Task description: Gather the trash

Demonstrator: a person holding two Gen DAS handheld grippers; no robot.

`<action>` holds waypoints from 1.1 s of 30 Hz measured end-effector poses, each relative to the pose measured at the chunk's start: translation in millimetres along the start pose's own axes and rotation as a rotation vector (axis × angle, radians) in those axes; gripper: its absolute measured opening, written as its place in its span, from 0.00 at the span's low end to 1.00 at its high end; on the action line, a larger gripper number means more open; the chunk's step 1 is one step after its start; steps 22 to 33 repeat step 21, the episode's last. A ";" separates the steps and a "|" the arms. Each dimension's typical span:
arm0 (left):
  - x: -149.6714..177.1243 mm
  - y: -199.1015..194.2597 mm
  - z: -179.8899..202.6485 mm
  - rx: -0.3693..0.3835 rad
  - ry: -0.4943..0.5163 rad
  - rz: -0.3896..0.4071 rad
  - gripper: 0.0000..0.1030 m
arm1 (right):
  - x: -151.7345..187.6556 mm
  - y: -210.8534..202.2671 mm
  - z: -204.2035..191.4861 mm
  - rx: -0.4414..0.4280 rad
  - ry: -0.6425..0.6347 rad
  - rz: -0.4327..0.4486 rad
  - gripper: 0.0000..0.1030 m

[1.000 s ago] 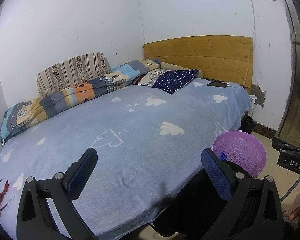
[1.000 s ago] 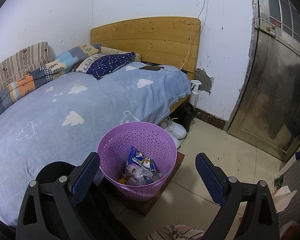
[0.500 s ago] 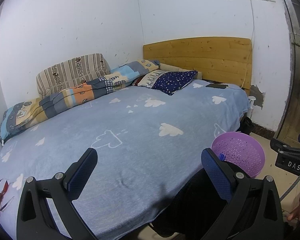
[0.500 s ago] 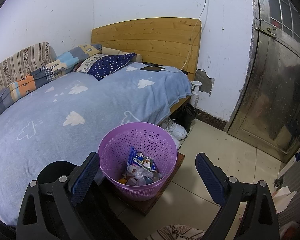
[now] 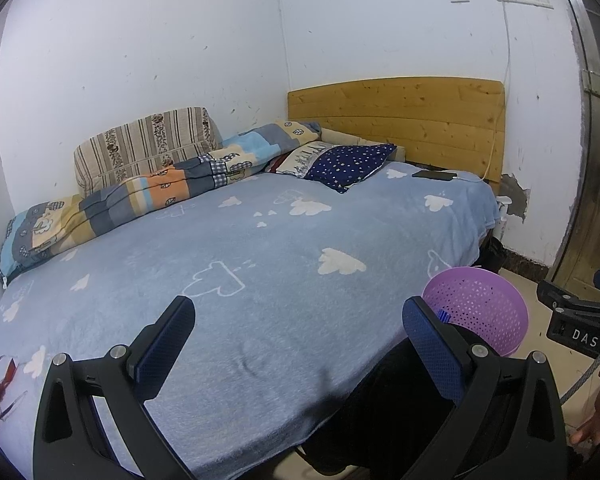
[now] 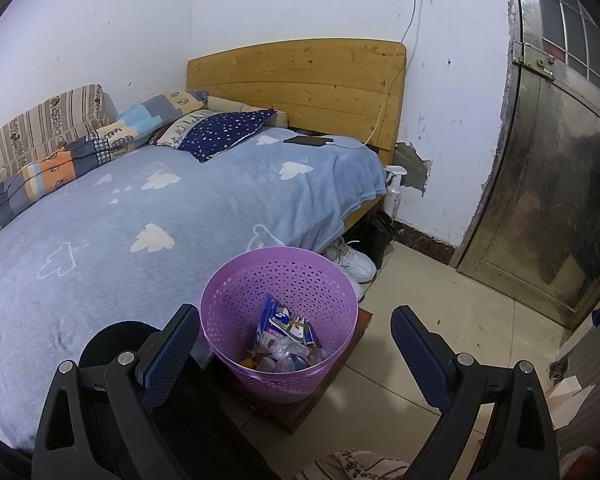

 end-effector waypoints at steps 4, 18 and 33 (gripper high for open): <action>0.5 -0.1 -0.5 0.001 -0.001 0.001 1.00 | -0.5 0.2 -3.7 -0.004 -0.006 0.004 0.95; 6.1 17.9 -84.6 -0.180 -0.241 -0.073 1.00 | -49.4 -13.6 -86.9 -0.204 -0.160 0.153 0.95; 25.6 34.9 -127.5 -0.277 -0.365 -0.137 1.00 | -49.5 -5.3 -138.9 -0.334 -0.225 0.143 0.99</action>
Point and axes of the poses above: each gripper's, at about its wrist camera, not at the fingertips, and y roughly the way its jaws point, z to its right, x to its underside, the point moved 2 cm from there along y, roughly the way its jaws point, and after that the axes turned 4 degrees about x, right-handed, at the moved point
